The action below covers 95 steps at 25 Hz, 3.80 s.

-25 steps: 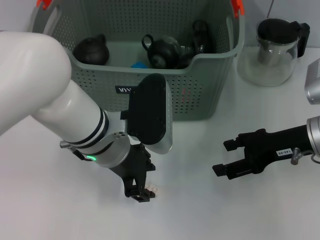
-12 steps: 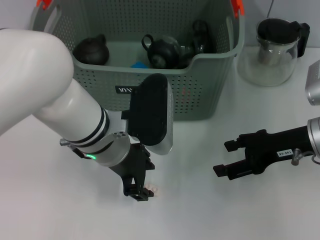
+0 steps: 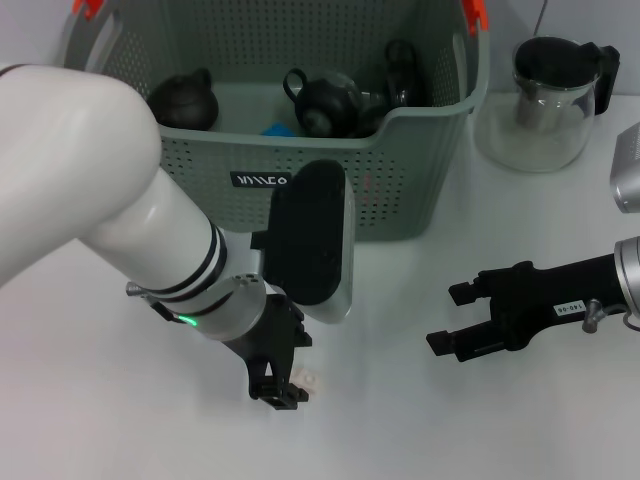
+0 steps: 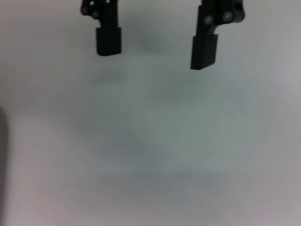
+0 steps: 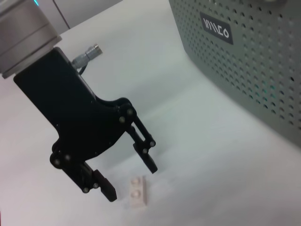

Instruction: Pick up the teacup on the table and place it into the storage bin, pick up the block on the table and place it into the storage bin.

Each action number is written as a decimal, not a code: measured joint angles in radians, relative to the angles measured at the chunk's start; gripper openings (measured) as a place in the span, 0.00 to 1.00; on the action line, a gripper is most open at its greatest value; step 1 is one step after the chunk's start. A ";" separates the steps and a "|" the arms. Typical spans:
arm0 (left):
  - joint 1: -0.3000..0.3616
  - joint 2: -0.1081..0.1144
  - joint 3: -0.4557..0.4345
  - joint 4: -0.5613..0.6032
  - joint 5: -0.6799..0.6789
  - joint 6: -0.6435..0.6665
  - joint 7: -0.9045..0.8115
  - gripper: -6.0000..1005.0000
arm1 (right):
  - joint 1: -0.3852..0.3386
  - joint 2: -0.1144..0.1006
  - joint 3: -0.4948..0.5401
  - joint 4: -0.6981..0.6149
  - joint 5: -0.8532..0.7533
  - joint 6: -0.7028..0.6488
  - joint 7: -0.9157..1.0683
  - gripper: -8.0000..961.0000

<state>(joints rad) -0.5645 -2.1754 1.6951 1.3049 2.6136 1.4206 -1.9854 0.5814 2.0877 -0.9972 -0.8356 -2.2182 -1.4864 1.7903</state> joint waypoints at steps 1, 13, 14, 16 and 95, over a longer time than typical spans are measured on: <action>0.000 -0.001 0.005 -0.002 0.000 -0.002 0.000 0.60 | 0.000 0.000 0.000 0.000 0.000 0.000 -0.001 0.96; 0.000 -0.001 0.027 -0.037 0.000 -0.042 0.001 0.59 | 0.000 0.000 0.000 0.004 0.000 0.002 -0.006 0.96; 0.000 -0.001 0.028 -0.038 0.000 -0.043 0.001 0.59 | 0.000 0.000 0.000 0.004 0.000 0.002 -0.006 0.96; -0.002 -0.001 0.032 -0.043 0.000 -0.042 0.000 0.57 | -0.001 0.000 0.000 0.004 0.000 0.002 -0.006 0.96; -0.047 0.044 -0.776 -0.095 -0.872 -0.017 0.014 0.59 | -0.004 -0.004 0.004 0.004 0.009 -0.005 -0.029 0.96</action>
<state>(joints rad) -0.6117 -2.1310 0.9192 1.2096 1.7416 1.4036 -1.9717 0.5771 2.0842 -0.9935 -0.8314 -2.2091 -1.4915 1.7610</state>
